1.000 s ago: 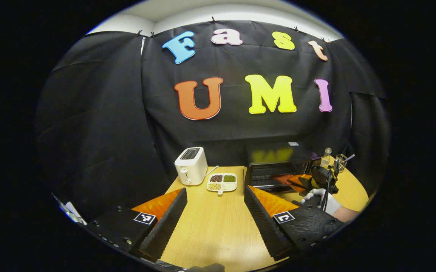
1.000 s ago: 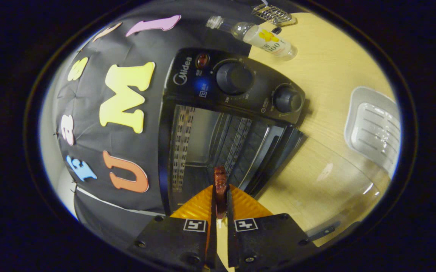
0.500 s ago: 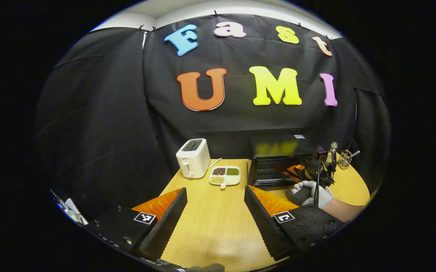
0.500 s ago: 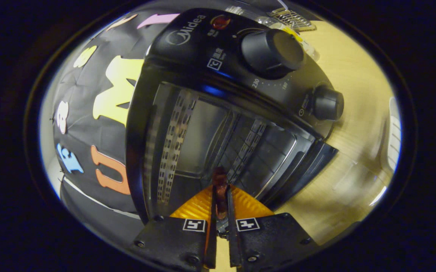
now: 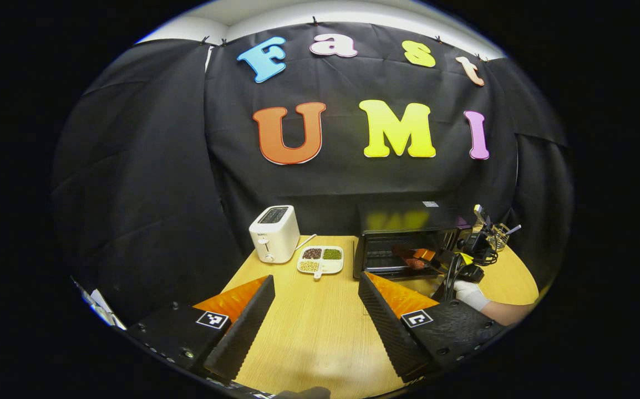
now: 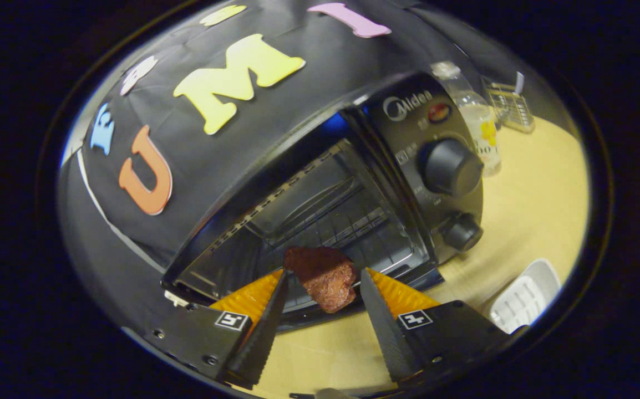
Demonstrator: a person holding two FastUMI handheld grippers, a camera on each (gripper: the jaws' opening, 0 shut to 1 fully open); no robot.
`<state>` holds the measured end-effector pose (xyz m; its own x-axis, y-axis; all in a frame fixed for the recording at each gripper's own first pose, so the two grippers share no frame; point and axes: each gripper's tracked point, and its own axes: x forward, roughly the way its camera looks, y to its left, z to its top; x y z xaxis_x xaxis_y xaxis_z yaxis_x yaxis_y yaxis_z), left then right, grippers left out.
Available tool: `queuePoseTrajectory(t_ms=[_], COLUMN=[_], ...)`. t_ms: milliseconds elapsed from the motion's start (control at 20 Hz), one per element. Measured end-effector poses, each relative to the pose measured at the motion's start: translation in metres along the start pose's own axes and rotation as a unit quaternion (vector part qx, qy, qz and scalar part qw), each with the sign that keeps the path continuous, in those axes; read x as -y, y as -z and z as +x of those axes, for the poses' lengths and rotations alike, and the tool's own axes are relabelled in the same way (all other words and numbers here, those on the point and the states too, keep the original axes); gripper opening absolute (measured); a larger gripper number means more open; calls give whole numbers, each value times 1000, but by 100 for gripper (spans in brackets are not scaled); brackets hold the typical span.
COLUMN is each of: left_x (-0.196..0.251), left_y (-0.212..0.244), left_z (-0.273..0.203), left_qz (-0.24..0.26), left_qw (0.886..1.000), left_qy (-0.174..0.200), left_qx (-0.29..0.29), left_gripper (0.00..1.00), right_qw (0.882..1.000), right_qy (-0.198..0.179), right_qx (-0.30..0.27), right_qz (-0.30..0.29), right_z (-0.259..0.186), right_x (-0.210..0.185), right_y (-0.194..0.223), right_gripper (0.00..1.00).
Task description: Open the electric oven with the left hand, put the food in, and close the electric oven.
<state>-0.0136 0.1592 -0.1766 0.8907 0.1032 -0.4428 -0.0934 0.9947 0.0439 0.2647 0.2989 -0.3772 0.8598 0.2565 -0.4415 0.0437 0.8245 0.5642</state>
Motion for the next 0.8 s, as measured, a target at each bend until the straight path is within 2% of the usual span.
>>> queuePoseTrajectory(t_ms=[150, 450, 650, 800], left_x=[5, 25, 50, 72], left_y=[-1, -1, 1, 5], left_z=[-4, -9, -9, -5], left_qz=[-7, 5, 9, 10], left_qw=[1000, 1000, 999, 998], left_qy=[4, 16, 31, 39], left_qx=[7, 24, 36, 42], left_gripper=[97, 97, 97, 97], right_qw=[998, 986, 966, 954], right_qy=[3, 19, 24, 21], right_qx=[2, 30, 63, 74], right_qz=[-58, -161, -250, -290], right_z=[-26, -99, -154, -199], right_x=[3, 19, 32, 44], right_y=[-9, -50, -94, -117], right_gripper=[87, 92, 92, 92])
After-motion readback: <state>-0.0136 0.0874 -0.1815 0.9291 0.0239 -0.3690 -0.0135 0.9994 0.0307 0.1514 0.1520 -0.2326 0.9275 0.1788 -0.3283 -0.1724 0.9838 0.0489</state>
